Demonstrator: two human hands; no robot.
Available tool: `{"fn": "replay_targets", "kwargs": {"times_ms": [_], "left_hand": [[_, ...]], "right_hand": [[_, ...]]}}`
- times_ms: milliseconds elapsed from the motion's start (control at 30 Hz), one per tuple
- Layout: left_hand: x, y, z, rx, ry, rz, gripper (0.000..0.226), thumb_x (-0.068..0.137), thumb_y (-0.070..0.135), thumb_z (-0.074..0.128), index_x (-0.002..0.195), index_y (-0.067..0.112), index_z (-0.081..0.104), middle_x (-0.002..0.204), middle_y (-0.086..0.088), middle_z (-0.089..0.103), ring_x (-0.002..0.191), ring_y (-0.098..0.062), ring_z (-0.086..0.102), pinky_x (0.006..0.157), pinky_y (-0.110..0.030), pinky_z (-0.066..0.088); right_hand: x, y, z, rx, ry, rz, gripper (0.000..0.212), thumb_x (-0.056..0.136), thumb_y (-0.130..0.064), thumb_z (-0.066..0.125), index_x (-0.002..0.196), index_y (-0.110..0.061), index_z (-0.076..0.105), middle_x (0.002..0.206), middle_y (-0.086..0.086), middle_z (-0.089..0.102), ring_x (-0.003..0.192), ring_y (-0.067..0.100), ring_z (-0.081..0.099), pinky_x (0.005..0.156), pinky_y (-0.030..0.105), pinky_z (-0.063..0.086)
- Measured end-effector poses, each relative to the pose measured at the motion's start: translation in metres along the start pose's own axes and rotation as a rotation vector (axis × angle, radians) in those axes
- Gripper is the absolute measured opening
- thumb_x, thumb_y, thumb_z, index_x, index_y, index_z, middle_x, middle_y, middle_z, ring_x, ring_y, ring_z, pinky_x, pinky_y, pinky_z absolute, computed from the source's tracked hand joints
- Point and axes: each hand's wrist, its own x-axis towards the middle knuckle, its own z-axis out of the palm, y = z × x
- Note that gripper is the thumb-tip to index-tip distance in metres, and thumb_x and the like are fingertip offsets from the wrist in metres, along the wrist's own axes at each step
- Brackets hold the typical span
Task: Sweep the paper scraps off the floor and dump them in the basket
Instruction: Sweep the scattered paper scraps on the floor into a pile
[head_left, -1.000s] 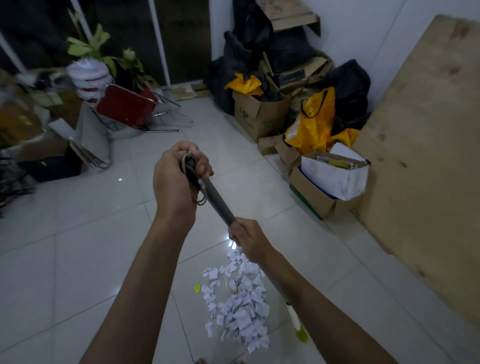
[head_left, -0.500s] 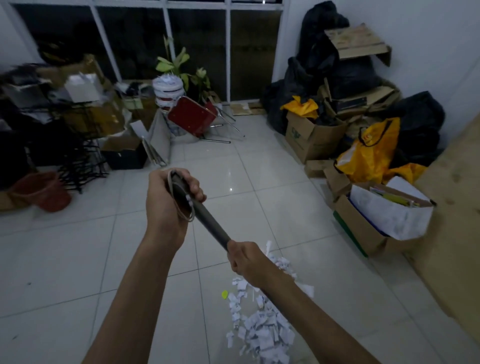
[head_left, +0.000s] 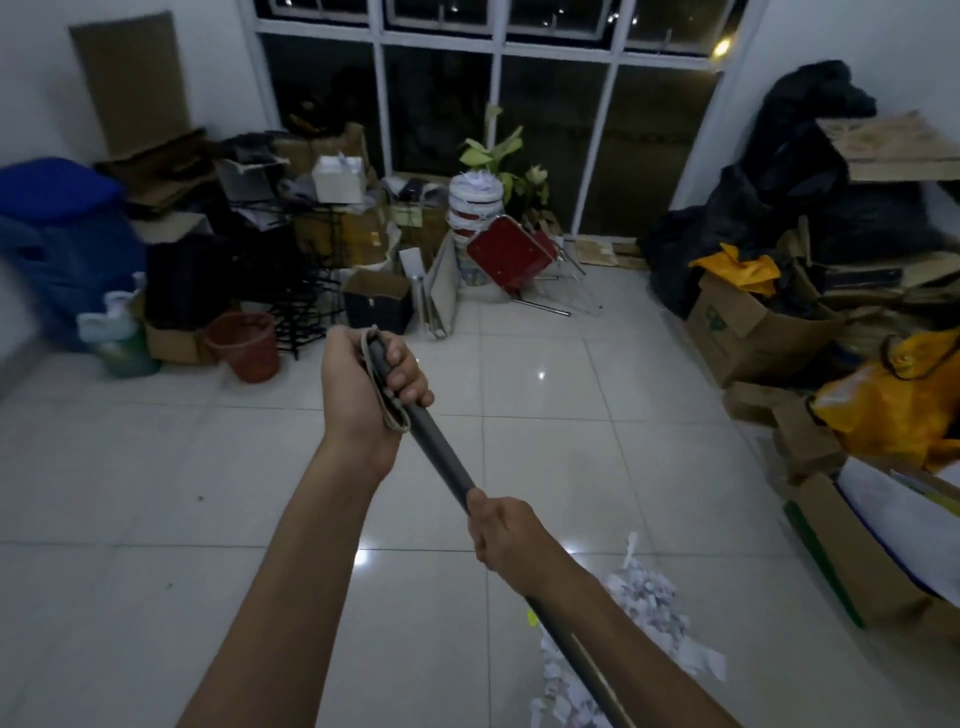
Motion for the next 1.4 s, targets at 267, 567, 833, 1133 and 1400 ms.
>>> {"fn": "replay_targets", "kwargs": {"times_ms": [267,567,833,1133,1400], "left_hand": [[0.011,0.079,-0.093,-0.013,0.118,0.100,0.041,0.087,0.032,0.025,0.051,0.017,0.038,0.041,0.004,0.029,0.037,-0.012,0.027,0.047,-0.025,0.027],[0.019,0.153,-0.170,-0.033,0.239,0.215,0.042,0.089,0.035,0.024,0.053,0.017,0.036,0.040,0.004,0.030,0.038,-0.013,0.026,0.049,-0.027,0.026],[0.037,0.214,-0.258,-0.040,0.374,0.302,0.046,0.091,0.036,0.022,0.052,0.017,0.036,0.040,0.004,0.031,0.038,-0.012,0.027,0.049,-0.026,0.028],[0.097,0.285,-0.357,-0.014,0.454,0.324,0.040,0.087,0.030,0.023,0.051,0.017,0.036,0.039,0.003,0.029,0.036,-0.013,0.026,0.050,-0.028,0.027],[0.134,0.345,-0.438,0.004,0.532,0.387,0.040,0.085,0.030,0.024,0.050,0.018,0.037,0.039,0.003,0.029,0.036,-0.013,0.026,0.049,-0.027,0.028]], "right_hand": [[0.057,-0.054,0.091,-0.046,-0.154,-0.050,0.067,0.078,-0.080,0.030,0.060,-0.017,0.045,0.052,-0.003,0.043,0.050,0.017,0.040,0.054,0.031,0.034],[0.116,-0.105,0.173,-0.081,-0.282,-0.130,0.063,0.085,-0.072,0.031,0.061,-0.015,0.046,0.052,-0.002,0.043,0.045,0.010,0.040,0.052,0.027,0.034],[0.184,-0.140,0.261,-0.141,-0.414,-0.197,0.057,0.092,-0.063,0.031,0.062,-0.016,0.045,0.051,-0.005,0.043,0.047,0.012,0.040,0.053,0.028,0.034],[0.283,-0.183,0.360,-0.134,-0.513,-0.221,0.067,0.078,-0.076,0.028,0.067,-0.013,0.048,0.057,0.003,0.041,0.054,0.018,0.038,0.055,0.033,0.033],[0.356,-0.220,0.448,-0.133,-0.599,-0.245,0.075,0.071,-0.086,0.028,0.066,-0.014,0.048,0.053,-0.001,0.042,0.051,0.016,0.039,0.053,0.031,0.033]]}}
